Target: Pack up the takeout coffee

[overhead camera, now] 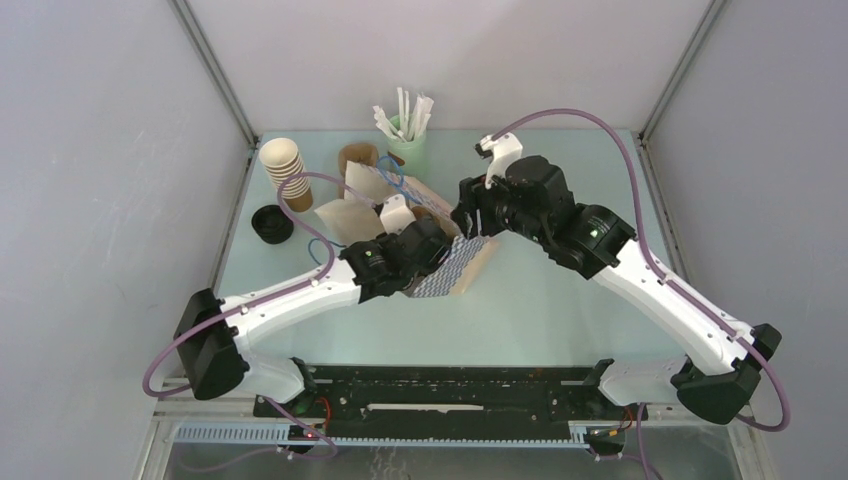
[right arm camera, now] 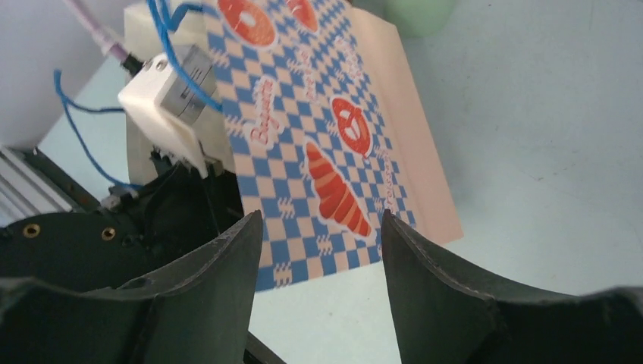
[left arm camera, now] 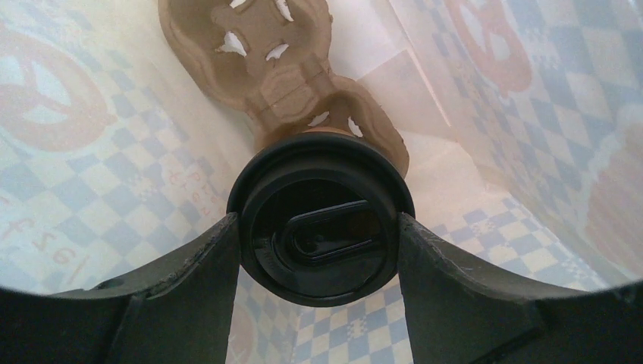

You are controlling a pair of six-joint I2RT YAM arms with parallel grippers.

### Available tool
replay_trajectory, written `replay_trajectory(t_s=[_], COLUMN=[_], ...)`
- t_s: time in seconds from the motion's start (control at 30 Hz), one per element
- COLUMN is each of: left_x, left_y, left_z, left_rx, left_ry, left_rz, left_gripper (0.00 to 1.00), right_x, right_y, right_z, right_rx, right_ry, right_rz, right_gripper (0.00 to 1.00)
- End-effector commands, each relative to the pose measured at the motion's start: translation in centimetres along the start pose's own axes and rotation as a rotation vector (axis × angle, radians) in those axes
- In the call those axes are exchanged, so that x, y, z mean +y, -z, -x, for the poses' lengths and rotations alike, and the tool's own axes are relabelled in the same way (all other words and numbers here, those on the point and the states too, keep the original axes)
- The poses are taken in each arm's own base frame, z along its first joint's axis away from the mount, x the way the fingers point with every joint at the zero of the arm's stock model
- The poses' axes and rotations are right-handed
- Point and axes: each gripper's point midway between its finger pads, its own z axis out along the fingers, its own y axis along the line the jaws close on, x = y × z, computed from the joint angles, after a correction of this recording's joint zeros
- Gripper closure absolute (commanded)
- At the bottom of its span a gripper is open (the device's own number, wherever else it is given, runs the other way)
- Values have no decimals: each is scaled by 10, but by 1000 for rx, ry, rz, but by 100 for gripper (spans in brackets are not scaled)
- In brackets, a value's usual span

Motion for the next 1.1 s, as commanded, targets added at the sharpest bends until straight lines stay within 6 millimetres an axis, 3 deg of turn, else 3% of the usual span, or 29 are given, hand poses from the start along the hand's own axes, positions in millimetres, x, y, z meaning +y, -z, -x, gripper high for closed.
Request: replay_trajectory(t_s=[0.0,0.3,0.63,0.83,1.07], left_x=[6,15,26,25,21], left_y=[-2,-3,-3,0,8], left_z=[4,10,11,14,23], left_rx=[-17,-21,-20,-27,-49], left_ry=[0,15,36,50,68], left_rz=[18,34,50,37,8], left_gripper=[96,96,96,96,97], right_x=[13,39,53,58,80], right_y=[6,-4,3,-8,-21], right_z=[-3,5,29,27,31], right_rx=[1,-5,-68,-46,-43], right_ry=[137,209,197,199,220], right_rz=[65,149,190,186,231], right_gripper=[33,34,37,39,38])
